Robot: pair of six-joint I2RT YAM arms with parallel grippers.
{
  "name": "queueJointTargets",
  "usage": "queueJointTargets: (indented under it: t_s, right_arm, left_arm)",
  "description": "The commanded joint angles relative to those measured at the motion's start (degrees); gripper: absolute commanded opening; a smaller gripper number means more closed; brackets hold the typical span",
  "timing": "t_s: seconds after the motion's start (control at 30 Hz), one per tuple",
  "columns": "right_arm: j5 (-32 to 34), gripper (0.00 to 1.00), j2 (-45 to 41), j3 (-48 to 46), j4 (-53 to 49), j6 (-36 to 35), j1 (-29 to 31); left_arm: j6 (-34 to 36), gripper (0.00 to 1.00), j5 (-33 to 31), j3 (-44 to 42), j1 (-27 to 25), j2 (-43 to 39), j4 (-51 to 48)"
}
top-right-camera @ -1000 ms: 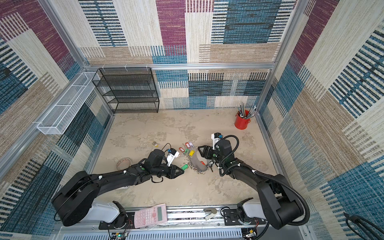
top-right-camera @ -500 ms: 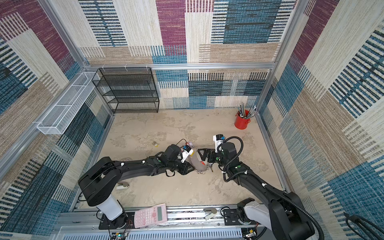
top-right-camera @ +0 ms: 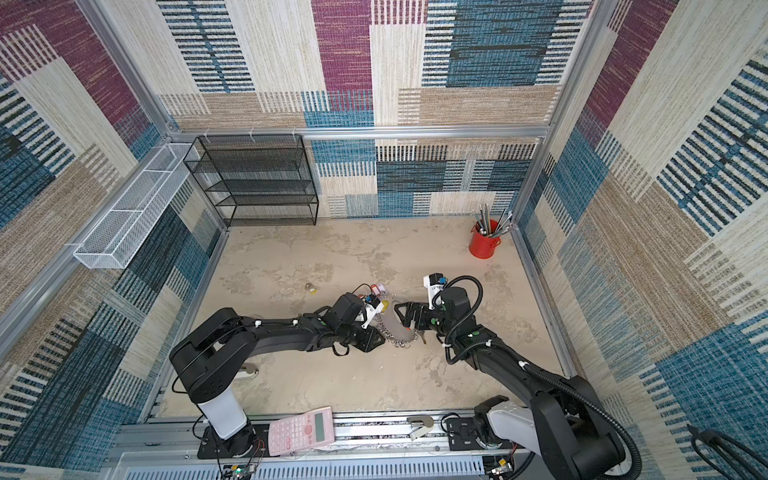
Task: Put the keys on the keyring
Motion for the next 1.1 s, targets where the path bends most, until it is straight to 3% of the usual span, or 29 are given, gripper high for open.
queueJointTargets:
  t_s: [0.0, 0.43, 0.67, 0.97, 1.07]
  right_arm:
    - [-1.29, 1.0, 0.67, -0.13, 2.49, -0.42, 0.06]
    - [-1.9, 1.0, 2.71, 0.2, 3.22, -0.57, 0.02]
    - [-2.61, 1.0, 3.99, 0.26, 3.78, -0.35, 0.01]
    - [-2.19, 1.0, 2.99, 0.16, 3.67, -0.44, 0.07]
    - [-2.21, 1.0, 2.61, 0.17, 4.21, -0.38, 0.04]
  left_arm:
    - [-2.85, 0.3, 2.48, -0.28, 0.8, 1.16, 3.33]
    - [-3.43, 0.28, 7.19, 0.98, 2.23, 4.68, 5.58]
    - [-4.11, 0.24, 5.47, 1.47, 2.32, 5.45, 5.33]
    - [-4.84, 0.11, 3.56, 2.32, 2.49, 3.68, 2.24]
    - [-4.95, 0.03, 3.7, 2.82, 2.49, 1.37, 0.06]
